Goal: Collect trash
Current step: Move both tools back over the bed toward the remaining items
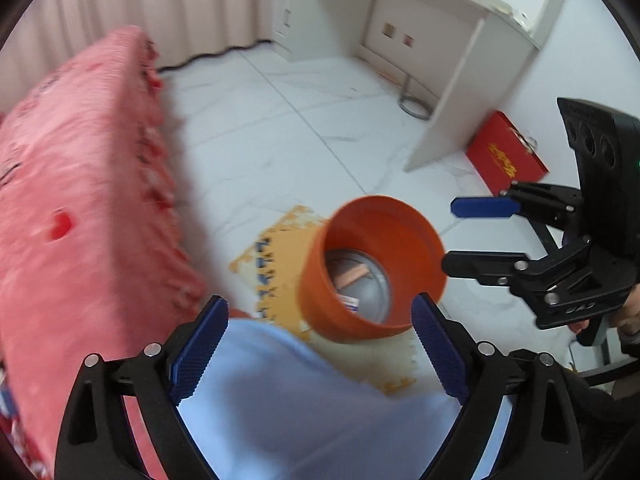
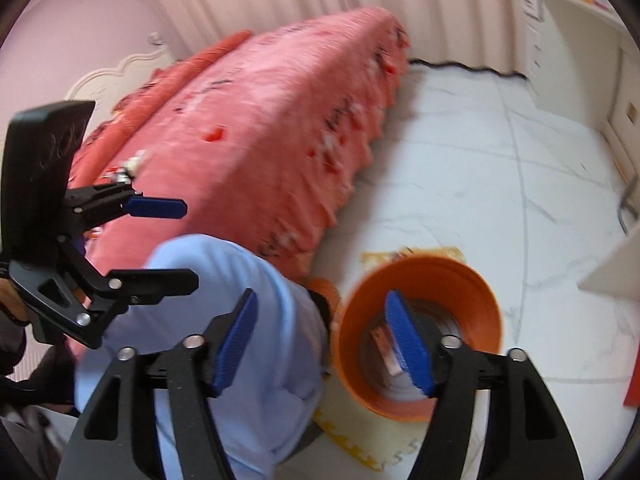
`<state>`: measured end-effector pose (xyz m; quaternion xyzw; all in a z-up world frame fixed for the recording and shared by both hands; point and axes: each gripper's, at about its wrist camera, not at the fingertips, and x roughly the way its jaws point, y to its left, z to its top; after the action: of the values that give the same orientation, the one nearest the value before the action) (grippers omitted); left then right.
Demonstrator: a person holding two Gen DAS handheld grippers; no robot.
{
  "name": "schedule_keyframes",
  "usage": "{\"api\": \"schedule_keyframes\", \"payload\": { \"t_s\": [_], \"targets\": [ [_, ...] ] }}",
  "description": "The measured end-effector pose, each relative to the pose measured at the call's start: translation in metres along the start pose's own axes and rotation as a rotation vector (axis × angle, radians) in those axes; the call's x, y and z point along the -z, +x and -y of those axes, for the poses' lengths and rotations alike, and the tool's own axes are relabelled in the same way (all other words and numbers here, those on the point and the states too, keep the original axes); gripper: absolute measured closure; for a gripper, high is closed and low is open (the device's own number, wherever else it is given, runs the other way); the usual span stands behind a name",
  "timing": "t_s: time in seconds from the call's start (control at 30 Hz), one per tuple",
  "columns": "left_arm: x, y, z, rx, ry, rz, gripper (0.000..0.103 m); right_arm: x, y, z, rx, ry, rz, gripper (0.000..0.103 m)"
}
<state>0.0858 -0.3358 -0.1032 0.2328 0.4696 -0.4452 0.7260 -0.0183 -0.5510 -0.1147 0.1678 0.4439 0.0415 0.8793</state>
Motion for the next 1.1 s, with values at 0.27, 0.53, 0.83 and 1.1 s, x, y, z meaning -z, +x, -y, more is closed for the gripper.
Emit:
{"api": "schedule_keyframes", "payload": {
  "t_s": [0.27,0.53,0.83,1.1],
  "targets": [
    [0.047,-0.067,-0.034,-0.160,-0.131,0.077,0.007,-0.031,-0.003,-0.083,-0.098,-0.149,0.039,0.018],
    [0.111,-0.129,-0.072,-0.291,-0.324,0.148,0.007,-0.051,0.009,-0.169,-0.206,-0.284,0.042,0.014],
    [0.188,-0.181,-0.117,-0.423,-0.546,0.184,0.007,-0.062,0.038,-0.261,-0.315,-0.424,0.004,0.014],
    [0.241,-0.208,-0.158,-0.488,-0.672,0.198,0.007,-0.067,0.078,-0.333,-0.386,-0.525,-0.047,0.014]
  ]
}}
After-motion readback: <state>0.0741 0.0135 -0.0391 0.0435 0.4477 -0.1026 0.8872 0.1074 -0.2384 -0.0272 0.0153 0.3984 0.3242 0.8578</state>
